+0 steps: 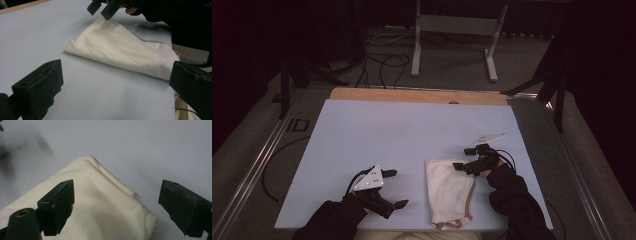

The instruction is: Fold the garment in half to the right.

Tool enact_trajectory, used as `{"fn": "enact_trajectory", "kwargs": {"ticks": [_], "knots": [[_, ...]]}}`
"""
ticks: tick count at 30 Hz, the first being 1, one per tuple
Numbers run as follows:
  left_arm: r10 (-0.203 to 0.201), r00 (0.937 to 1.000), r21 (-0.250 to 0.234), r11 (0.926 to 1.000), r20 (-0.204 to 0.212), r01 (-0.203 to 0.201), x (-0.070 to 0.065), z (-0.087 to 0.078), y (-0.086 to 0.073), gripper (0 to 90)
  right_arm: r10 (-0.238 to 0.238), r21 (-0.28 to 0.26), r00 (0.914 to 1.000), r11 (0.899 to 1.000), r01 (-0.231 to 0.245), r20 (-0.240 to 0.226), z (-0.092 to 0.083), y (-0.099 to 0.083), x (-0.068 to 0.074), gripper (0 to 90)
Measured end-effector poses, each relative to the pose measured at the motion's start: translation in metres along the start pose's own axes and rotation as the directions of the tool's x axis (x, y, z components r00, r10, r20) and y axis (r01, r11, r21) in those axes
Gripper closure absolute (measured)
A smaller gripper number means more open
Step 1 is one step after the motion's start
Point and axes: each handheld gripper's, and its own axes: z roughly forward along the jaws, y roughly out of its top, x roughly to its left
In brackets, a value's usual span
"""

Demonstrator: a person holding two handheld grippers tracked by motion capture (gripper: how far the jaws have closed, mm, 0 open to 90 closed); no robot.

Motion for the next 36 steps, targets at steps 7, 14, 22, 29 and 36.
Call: {"fn": "enact_trajectory", "kwargs": {"ticks": [7,14,22,29,36], "knots": [[-0.001,1.0,0.015,0.9999,-0.001,0.001,0.002,-0.003,0.003,0.1,-0.033,-0.002,0.9992,0.999,0.033,-0.024,-0.002,0.006,0.012,11.5],[-0.009,0.9999,0.017,0.9998,-0.004,0.009,0.004,-0.01,0.005,0.1,-0.065,-0.027,0.9974,0.998,0.065,-0.03,-0.001,0.008,0.026,9.4],[0.002,1.0,0.022,0.9997,-0.007,-0.001,0.007,-0.018,0.008,0.1,-0.078,-0.064,0.9958,0.995,0.075,-0.048,-0.004,0.008,0.035,8.9],[0.008,0.9999,0.04,0.9992,-0.007,-0.007,0.01,-0.027,0.006,0.1,-0.08,-0.091,0.996,0.993,0.077,-0.038,-0.009,-0.002,0.04,8.6],[0.002,0.9999,0.039,0.9992,-0.013,-0.001,0.012,-0.034,0.001,0.0,-0.067,-0.111,0.9972,0.992,0.063,-0.033,-0.017,-0.015,0.043,8.6]]}}
